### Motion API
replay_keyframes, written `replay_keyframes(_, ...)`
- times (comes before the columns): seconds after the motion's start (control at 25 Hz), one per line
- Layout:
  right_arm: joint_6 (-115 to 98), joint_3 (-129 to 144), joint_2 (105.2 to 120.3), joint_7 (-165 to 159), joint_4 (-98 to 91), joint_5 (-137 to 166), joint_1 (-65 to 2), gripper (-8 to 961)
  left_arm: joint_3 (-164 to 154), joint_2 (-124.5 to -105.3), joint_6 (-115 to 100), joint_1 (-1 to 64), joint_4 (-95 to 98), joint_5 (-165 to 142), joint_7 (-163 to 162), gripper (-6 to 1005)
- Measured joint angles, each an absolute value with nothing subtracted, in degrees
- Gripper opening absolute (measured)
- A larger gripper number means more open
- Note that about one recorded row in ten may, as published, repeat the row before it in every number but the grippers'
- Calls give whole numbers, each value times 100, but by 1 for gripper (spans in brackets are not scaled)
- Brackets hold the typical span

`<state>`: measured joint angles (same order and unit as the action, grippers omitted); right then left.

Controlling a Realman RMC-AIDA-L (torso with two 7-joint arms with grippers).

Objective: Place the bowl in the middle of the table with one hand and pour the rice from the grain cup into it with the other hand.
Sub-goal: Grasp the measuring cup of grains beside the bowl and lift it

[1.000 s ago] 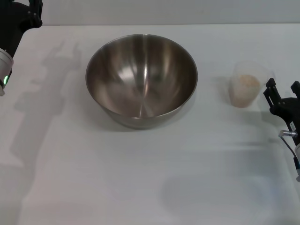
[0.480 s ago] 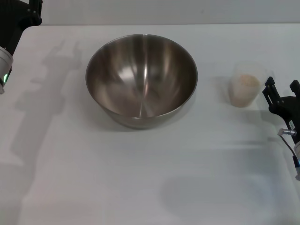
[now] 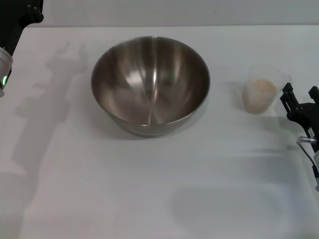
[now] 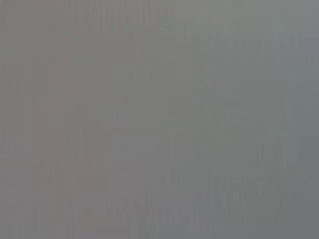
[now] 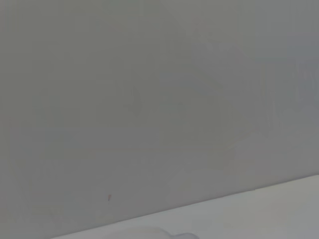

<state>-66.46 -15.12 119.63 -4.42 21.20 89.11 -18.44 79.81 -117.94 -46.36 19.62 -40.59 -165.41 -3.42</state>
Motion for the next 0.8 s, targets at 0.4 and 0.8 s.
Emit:
replay_keyframes(0.4, -6636, -1511, 11960, -496, 2036, 8911, -1925, 689, 7944, -11803, -4632, 1993, -4087, -16541, -137, 377)
replay_keyframes(0.8, -6406, -1521, 11961, -708, 1827, 8911, -2069, 692, 7961, -11817, -4633, 2002, -4087, -16541, -133, 377)
